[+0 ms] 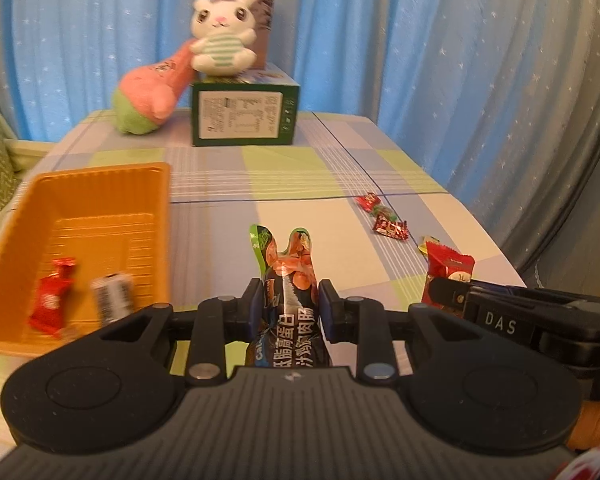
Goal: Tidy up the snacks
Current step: 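Carry both held snacks over the orange tray, then lower the snack bag with the left gripper while the right gripper lowers the red candy, opening both, then withdraw both open grippers away from the orange tray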
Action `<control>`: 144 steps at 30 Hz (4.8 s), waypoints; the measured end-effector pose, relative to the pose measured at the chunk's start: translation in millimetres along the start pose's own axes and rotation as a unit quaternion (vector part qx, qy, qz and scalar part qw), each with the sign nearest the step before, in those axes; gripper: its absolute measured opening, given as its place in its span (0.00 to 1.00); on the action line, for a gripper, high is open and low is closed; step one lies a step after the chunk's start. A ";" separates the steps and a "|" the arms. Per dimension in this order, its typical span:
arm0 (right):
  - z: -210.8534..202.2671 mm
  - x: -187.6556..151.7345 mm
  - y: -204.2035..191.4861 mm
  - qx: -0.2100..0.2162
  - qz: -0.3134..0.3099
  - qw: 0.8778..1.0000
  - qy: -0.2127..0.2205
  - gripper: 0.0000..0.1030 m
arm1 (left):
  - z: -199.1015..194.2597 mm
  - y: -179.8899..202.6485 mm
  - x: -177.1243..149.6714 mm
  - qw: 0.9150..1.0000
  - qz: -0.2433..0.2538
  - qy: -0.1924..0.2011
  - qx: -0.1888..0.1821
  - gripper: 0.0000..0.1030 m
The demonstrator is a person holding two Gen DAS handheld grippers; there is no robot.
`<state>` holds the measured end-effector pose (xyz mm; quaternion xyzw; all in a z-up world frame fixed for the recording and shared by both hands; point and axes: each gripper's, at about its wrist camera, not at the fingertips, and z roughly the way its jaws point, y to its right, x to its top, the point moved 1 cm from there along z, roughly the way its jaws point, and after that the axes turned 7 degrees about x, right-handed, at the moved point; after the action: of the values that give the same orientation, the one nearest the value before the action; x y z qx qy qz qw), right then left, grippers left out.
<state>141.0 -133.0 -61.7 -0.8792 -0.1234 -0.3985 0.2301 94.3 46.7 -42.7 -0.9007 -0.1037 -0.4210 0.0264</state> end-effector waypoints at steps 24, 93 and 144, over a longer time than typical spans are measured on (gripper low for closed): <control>-13.4 -4.8 -111.1 0.085 -0.076 0.993 -0.002 0.21 | -83.2 -88.8 -6.7 0.996 -0.047 0.035 0.061 0.25; 145.4 14.5 -192.2 0.142 -0.093 0.981 -0.097 0.21 | 35.0 -207.5 18.9 0.993 -0.067 -0.030 0.088 0.25; 71.2 7.3 -101.8 0.095 0.015 0.992 -0.083 0.61 | -28.8 -184.2 -6.9 0.991 -0.102 -0.011 0.085 0.49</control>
<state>150.9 -9.0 -66.1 -0.8851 -0.1660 -0.3072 0.3078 29.8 221.7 -36.8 -0.8847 -0.2308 -0.4008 0.0588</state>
